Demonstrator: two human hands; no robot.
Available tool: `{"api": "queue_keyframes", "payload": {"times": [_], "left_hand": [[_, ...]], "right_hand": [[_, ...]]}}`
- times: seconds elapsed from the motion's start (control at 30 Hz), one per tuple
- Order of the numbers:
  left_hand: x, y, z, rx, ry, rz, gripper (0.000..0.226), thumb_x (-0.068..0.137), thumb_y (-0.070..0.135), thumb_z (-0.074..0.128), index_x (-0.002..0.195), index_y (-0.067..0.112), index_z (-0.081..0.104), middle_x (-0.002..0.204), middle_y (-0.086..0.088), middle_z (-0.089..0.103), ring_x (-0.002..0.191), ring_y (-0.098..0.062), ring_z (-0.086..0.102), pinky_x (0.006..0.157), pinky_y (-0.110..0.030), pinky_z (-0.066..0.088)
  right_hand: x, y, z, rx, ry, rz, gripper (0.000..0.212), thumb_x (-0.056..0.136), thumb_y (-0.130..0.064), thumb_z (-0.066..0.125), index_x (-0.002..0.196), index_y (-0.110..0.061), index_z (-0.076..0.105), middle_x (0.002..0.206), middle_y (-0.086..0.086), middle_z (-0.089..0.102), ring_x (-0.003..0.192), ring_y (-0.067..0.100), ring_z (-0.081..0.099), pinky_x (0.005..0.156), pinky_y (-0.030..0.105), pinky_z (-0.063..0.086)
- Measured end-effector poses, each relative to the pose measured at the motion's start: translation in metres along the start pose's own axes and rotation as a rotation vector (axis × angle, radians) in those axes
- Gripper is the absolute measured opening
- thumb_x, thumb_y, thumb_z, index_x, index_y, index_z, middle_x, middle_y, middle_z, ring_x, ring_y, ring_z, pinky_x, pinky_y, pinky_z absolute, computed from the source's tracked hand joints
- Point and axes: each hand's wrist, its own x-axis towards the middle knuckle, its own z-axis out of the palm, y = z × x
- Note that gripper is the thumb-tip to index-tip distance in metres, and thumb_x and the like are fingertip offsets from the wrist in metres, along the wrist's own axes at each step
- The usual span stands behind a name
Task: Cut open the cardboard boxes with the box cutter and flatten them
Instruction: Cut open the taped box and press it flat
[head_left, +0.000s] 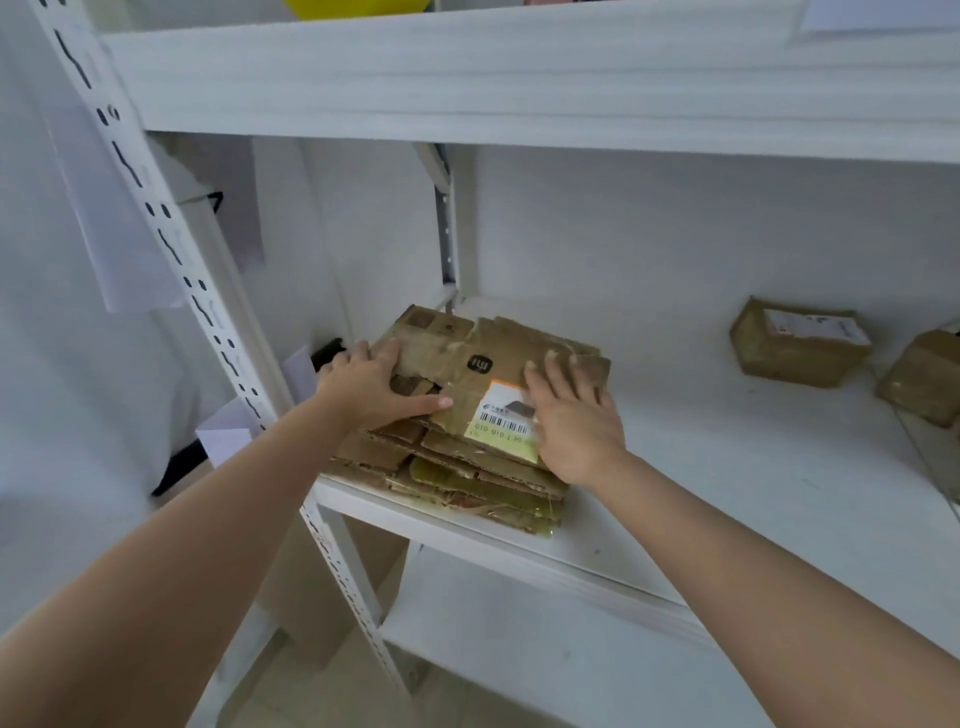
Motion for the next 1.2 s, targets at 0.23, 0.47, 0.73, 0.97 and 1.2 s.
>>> {"api": "queue_keyframes", "payload": {"times": [0.23, 0.47, 0.73, 0.97, 1.2], "left_hand": [[0.000, 0.035, 0.011, 0.183, 0.066, 0.286, 0.103, 0.083, 0.073, 0.042, 0.151, 0.023, -0.016, 0.157, -0.016, -0.019, 0.144, -0.037, -0.015, 0.113, -0.059, 0.002], [0.000, 0.031, 0.077, 0.136, -0.015, 0.265, 0.081, 0.085, 0.077, 0.012, 0.151, 0.035, -0.009, 0.160, -0.003, -0.013, 0.146, -0.024, -0.017, 0.116, -0.054, -0.002], [0.003, 0.030, 0.084, 0.110, -0.016, 0.247, 0.079, 0.086, 0.076, 0.013, 0.151, 0.035, -0.007, 0.161, -0.001, -0.010, 0.146, -0.023, -0.015, 0.117, -0.052, -0.001], [0.003, 0.033, 0.069, 0.133, -0.106, 0.240, 0.083, 0.084, 0.078, 0.017, 0.151, 0.035, -0.007, 0.160, -0.001, -0.012, 0.146, -0.025, -0.014, 0.117, -0.054, 0.000], [0.003, 0.046, 0.043, 0.188, -0.054, 0.263, 0.079, 0.085, 0.072, 0.041, 0.149, 0.030, 0.025, 0.157, -0.007, 0.020, 0.144, -0.030, 0.015, 0.112, -0.055, 0.021]], "right_hand": [[0.002, 0.002, 0.029, 0.070, -0.191, -0.033, 0.066, 0.100, -0.021, 0.038, 0.152, -0.024, -0.002, 0.160, 0.006, -0.008, 0.147, 0.029, -0.007, 0.119, 0.046, 0.002], [-0.001, 0.005, 0.051, 0.144, -0.066, -0.050, 0.057, 0.100, -0.022, 0.036, 0.151, -0.026, 0.011, 0.160, 0.002, -0.003, 0.147, 0.026, -0.009, 0.118, 0.042, -0.005], [-0.003, 0.004, 0.060, 0.172, 0.059, -0.022, 0.054, 0.096, -0.021, 0.043, 0.147, -0.031, 0.025, 0.159, -0.003, 0.012, 0.147, 0.020, -0.001, 0.117, 0.037, -0.004], [-0.005, 0.002, 0.046, 0.082, 0.047, -0.027, 0.050, 0.097, -0.029, 0.043, 0.144, -0.031, 0.029, 0.155, -0.001, 0.018, 0.144, 0.027, 0.005, 0.117, 0.039, 0.003], [-0.025, 0.005, 0.038, 0.073, 0.173, -0.021, 0.036, 0.098, -0.032, 0.039, 0.134, -0.030, 0.043, 0.131, -0.007, 0.045, 0.120, 0.020, 0.035, 0.102, 0.031, 0.026]]}}
